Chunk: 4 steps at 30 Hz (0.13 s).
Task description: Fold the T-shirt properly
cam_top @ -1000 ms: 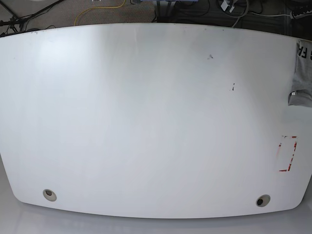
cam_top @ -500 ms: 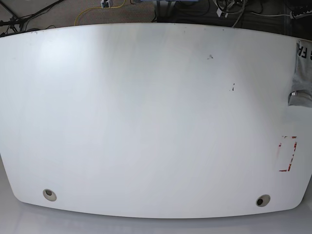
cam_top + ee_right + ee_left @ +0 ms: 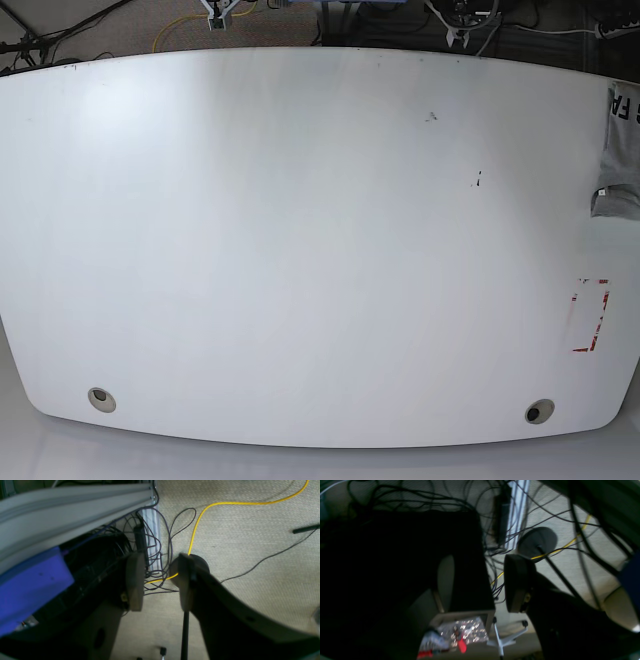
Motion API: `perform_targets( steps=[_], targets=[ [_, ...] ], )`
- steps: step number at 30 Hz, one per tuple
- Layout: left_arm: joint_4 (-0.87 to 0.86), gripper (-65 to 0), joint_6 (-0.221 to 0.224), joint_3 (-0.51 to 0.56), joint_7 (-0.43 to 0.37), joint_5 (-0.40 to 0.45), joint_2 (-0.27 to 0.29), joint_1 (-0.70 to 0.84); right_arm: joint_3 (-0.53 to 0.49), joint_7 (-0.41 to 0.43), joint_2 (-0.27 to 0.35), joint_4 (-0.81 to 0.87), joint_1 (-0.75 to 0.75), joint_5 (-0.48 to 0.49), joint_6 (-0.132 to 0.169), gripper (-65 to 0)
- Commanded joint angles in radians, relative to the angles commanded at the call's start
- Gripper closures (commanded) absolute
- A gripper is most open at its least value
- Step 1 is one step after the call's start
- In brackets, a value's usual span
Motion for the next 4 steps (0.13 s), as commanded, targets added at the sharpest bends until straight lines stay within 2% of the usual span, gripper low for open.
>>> perform_targets(
  steps=[4],
  targets=[
    [0.005, -29.4, 0.002, 0.0, -0.002, 0.0, 0.005, 0.0, 0.0, 0.002, 0.0, 0.0, 0.0, 0.0, 0.0, -21.6]
  ],
)
